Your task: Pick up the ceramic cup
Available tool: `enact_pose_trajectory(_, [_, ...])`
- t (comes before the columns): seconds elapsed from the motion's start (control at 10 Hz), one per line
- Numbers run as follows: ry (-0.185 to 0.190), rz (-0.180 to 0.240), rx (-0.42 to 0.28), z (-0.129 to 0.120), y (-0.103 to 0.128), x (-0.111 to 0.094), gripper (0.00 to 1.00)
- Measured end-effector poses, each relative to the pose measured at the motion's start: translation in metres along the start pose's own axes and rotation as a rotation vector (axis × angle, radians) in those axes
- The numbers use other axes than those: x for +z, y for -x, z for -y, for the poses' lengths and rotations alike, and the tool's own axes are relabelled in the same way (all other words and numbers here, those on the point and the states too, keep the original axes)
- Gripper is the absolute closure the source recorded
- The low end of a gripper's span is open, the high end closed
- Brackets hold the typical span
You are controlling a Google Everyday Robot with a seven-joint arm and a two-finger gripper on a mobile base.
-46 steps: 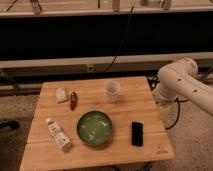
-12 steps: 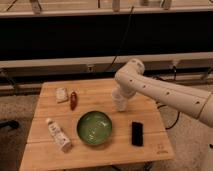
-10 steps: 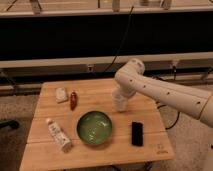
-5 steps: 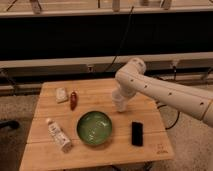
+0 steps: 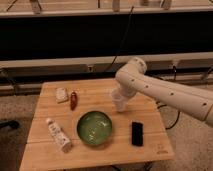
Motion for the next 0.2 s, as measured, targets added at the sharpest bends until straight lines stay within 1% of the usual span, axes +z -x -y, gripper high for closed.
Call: enact_pose_trajectory(0.2, [-0.006, 0.0, -0.025, -0.0001, 0.0017, -0.004, 1.0])
